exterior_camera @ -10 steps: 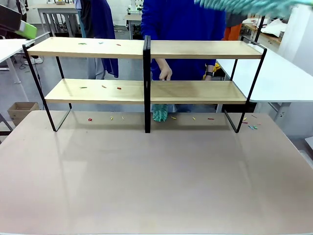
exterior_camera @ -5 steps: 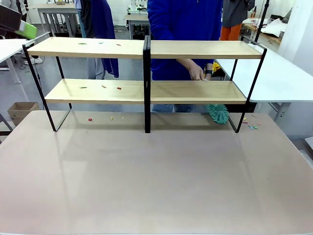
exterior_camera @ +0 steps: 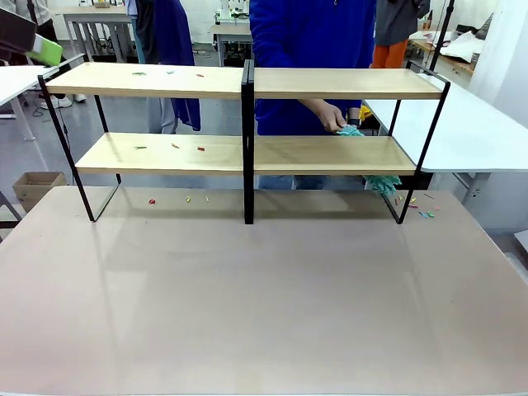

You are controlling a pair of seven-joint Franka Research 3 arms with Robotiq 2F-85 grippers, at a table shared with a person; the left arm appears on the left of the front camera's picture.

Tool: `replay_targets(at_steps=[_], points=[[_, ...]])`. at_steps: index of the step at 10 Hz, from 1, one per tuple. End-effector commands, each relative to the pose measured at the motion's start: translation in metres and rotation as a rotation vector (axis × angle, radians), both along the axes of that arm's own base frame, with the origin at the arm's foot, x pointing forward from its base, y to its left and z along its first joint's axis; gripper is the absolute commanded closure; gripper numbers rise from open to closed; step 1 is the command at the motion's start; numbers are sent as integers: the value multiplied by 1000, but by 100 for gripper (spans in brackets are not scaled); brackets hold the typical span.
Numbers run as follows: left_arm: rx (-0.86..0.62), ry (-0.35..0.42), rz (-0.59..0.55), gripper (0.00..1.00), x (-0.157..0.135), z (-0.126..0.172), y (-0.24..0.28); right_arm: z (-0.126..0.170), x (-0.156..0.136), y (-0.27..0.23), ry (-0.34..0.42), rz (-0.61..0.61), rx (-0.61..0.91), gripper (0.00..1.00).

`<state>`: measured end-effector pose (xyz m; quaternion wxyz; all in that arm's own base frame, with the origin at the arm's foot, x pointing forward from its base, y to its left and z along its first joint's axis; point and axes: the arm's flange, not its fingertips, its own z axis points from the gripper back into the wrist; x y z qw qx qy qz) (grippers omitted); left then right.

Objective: Clean the shelves.
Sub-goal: Clean a randomly selected level of the Shelf with the Duster, then clean another randomly selected level of the Shelf with the Duster.

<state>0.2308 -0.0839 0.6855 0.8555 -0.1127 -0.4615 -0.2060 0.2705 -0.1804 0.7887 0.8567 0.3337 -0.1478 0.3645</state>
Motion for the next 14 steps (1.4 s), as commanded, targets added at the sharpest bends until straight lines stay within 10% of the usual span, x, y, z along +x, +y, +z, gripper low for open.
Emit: replay_targets(at_steps=[1, 9, 11, 14], points=[[2, -1, -3, 0, 1, 0, 0, 5, -9, -2, 13, -3, -4, 87], [2, -1, -3, 0, 1, 0, 0, 1, -3, -1, -4, -2, 0, 87], [2, -1, -3, 0, 1, 0, 0, 6, 12, 126, 9, 129, -316, 87], [2, -1, -3, 0, 1, 0, 0, -80, 54, 302, 102, 241, -764, 87]])
